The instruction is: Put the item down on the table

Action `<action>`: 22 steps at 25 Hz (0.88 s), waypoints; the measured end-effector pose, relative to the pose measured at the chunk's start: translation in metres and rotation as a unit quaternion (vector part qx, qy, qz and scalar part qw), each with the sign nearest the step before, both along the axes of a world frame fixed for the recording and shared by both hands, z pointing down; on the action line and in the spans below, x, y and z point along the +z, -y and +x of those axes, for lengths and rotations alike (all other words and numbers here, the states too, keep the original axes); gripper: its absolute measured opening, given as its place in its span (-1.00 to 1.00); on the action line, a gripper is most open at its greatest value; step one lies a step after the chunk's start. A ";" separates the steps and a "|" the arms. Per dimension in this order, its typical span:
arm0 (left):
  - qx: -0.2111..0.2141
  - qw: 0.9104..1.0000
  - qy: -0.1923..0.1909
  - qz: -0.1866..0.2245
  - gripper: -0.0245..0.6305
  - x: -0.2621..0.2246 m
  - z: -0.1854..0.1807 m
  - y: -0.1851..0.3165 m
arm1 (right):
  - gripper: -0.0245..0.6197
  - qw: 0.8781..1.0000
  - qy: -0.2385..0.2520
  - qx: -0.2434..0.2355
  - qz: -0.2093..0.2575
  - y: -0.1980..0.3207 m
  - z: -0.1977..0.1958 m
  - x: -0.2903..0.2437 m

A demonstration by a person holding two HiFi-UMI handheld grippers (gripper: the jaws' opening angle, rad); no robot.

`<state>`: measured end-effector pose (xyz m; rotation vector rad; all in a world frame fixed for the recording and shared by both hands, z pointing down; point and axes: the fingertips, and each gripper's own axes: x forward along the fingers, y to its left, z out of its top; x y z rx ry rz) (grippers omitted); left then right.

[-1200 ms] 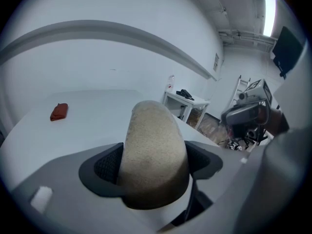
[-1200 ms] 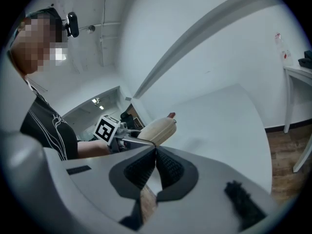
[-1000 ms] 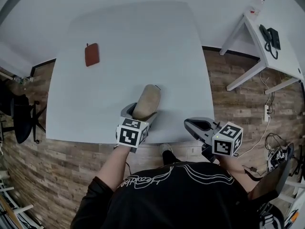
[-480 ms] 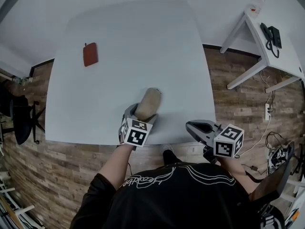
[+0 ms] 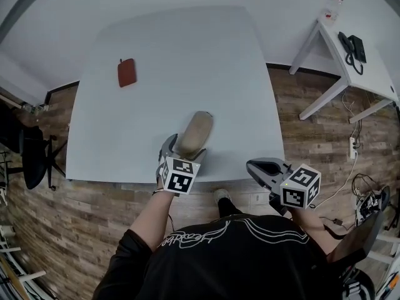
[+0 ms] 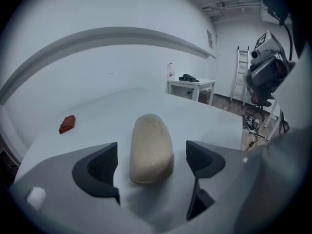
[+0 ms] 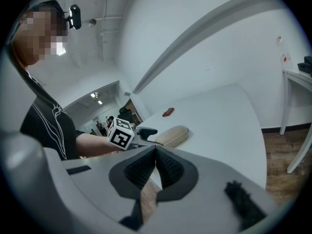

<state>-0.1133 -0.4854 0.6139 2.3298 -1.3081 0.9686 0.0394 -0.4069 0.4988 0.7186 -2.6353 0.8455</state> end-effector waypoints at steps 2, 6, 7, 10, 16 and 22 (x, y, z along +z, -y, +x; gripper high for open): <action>-0.002 1.000 -0.021 0.010 0.40 -0.022 -0.003 -0.019 | -0.90 1.000 0.003 0.000 0.011 -0.013 -0.005 -0.006; -0.009 0.995 -0.095 0.010 0.32 -0.073 -0.007 -0.070 | -0.90 0.999 0.007 -0.006 0.039 -0.048 -0.022 -0.025; -0.008 0.994 -0.113 0.011 0.27 -0.086 -0.007 -0.085 | -0.90 0.999 0.011 -0.008 0.048 -0.059 -0.027 -0.032; -0.005 0.986 -0.163 0.025 0.01 -0.128 -0.004 -0.132 | -0.90 0.997 0.027 -0.014 0.073 -0.093 -0.038 -0.054; 0.043 0.969 -0.237 0.058 -0.91 -0.210 -0.004 -0.239 | -0.90 0.991 0.068 -0.024 0.114 -0.171 -0.061 -0.099; 0.093 0.954 -0.279 0.064 -0.91 -0.255 0.001 -0.324 | -0.90 0.986 0.087 -0.024 0.143 -0.237 -0.072 -0.127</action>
